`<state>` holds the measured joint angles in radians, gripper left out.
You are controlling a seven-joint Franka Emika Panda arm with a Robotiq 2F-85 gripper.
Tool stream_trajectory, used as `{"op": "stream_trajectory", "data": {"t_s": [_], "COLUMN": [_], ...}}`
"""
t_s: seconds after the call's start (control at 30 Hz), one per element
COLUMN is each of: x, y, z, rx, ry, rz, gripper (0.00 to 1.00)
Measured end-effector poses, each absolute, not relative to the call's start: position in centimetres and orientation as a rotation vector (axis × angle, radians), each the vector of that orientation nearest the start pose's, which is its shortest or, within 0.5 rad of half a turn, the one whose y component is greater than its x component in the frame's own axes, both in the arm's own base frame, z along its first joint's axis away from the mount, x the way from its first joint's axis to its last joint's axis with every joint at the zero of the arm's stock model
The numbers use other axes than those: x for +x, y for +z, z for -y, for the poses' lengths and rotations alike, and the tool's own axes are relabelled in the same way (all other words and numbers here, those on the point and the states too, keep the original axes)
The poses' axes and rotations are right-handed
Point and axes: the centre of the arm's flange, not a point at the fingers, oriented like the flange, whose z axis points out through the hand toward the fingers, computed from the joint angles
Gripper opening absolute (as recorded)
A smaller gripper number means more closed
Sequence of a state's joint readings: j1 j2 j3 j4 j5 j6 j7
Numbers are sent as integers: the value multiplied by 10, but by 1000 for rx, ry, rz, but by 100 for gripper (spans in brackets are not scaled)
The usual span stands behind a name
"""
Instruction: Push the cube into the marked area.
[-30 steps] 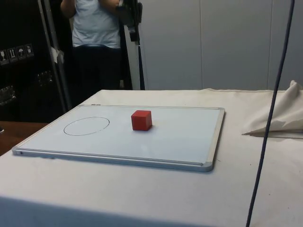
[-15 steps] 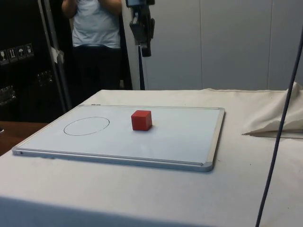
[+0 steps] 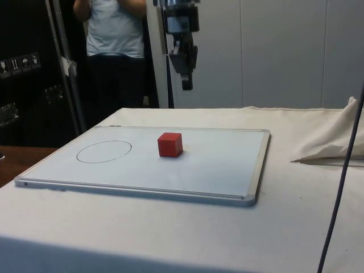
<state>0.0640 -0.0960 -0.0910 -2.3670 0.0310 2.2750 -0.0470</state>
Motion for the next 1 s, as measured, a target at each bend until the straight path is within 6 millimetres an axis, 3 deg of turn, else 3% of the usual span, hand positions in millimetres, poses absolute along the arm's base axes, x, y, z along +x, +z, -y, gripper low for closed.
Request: {"op": "stream_trajectory", "data": {"t_s": [1.0], "x": [485], "y": [252], "z": [19], "rx": [-3123], "ry": [-11], "rz": [-29], "gripper": [0]}}
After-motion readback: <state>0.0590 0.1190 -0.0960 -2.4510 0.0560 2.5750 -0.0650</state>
